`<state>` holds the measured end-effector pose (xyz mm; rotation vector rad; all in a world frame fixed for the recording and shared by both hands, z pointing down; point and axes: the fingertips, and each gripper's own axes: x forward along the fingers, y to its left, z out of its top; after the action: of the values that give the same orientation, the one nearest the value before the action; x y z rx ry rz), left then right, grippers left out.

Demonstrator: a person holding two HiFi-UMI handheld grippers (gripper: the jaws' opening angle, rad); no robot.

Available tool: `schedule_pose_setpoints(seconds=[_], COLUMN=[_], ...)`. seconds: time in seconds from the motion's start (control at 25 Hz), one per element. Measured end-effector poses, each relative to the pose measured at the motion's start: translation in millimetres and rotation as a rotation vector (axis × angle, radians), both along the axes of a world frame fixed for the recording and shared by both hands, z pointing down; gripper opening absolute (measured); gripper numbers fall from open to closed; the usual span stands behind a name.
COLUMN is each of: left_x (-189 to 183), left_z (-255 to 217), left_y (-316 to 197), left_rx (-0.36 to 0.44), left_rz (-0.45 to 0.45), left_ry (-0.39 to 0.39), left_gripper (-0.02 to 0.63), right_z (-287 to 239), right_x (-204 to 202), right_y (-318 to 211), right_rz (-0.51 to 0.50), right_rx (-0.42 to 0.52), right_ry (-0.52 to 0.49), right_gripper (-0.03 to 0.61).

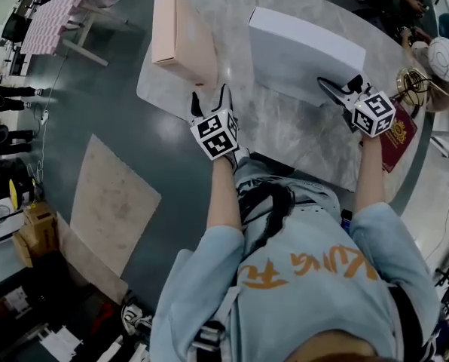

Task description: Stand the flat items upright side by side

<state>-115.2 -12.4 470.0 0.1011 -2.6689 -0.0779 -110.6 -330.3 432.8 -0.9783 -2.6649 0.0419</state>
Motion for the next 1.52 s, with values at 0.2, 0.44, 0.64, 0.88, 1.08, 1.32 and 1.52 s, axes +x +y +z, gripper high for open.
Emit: schedule_pose_setpoints(seconds=[0.2, 0.44, 0.64, 0.88, 1.08, 1.32, 1.52], left_x=[-24.0, -51.8, -67.3, -79.4, -83.7, -92.6, -97.4], left_z=[7.1, 17.8, 25.1, 35.6, 45.9, 47.3, 46.8], left_y=[21.2, 44.7, 45.9, 56.3, 46.4, 38.0, 33.6], left_rx=[0.006, -0.029, -0.019, -0.022, -0.018, -0.04, -0.047], left_rz=[0.052, 0.093, 0.197, 0.283, 0.36, 0.384, 0.386], left_ry=[0.018, 0.058, 0.078, 0.109, 0.118, 0.081, 0.075], left_gripper=[0.39, 0.427, 0.436, 0.445, 0.448, 0.454, 0.41], right_z=[-0.4, -6.5, -7.2, -12.4, -14.9, -18.6, -15.9], right_x=[-8.7, -22.1, -26.0, -27.3, -20.1, -4.5, 12.0], right_y=[18.4, 40.0, 60.0, 81.7, 80.6, 59.1, 45.7], right_rz=[0.096, 0.22, 0.316, 0.449, 0.593, 0.846, 1.045], right_rx=[0.015, 0.025, 0.072, 0.13, 0.181, 0.253, 0.235], right_ry=[-0.014, -0.032, -0.04, -0.031, -0.04, -0.039, -0.021], right_gripper=[0.345, 0.344, 0.342, 0.341, 0.336, 0.336, 0.336])
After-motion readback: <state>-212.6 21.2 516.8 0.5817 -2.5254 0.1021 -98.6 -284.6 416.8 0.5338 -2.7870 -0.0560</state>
